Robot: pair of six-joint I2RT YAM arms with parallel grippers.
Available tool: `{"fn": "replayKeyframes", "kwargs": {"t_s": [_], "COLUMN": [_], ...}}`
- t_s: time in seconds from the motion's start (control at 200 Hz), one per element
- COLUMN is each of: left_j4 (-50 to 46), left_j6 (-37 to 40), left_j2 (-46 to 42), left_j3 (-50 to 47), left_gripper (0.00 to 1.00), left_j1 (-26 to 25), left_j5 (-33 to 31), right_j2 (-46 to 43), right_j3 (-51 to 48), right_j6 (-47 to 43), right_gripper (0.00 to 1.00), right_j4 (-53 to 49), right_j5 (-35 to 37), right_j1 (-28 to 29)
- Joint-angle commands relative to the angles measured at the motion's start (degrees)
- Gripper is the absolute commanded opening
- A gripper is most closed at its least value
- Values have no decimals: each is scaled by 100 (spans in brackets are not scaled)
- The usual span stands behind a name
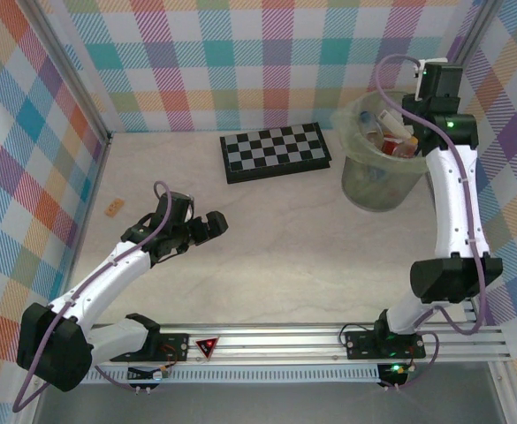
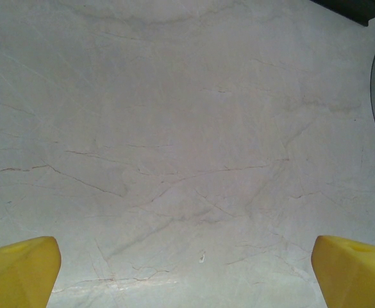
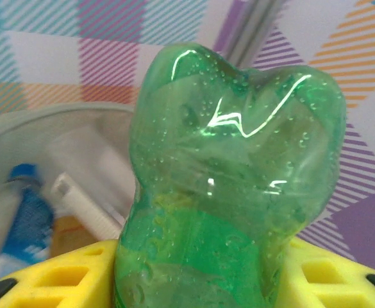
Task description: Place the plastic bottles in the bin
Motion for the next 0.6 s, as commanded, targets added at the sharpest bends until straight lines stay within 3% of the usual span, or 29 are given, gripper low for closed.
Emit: {"fn": "replayKeyframes", "kwargs": {"t_s": [0.0,0.2,0.37,0.475,0.595], "left_j4": [20,-122,-53,-28,-29], "left_j6": [-14,15,-4,-14,10], "left_j2": [-179,-329,-299,-245,-215], "left_j3": [27,-8,-72,-63,-37], "left_gripper": [100,100,100,100,100], "left_j1": [46,46,46,46,47], "left_j5": [29,-65,-57,-33,-41], "right_j2": [318,896,1528,1965,2021], "right_j3": [-5,308,917,1507,1442], "right_j6": [-134,-23,-40,-72,-72], "right_gripper": [46,48,50,54,58], "right_j4": [730,593,-270,-1309,-1660], "right_j5": [229,-177,-1088,-2077,-2888], "right_j1": [-209,-644,-897,-1076,-1200]}}
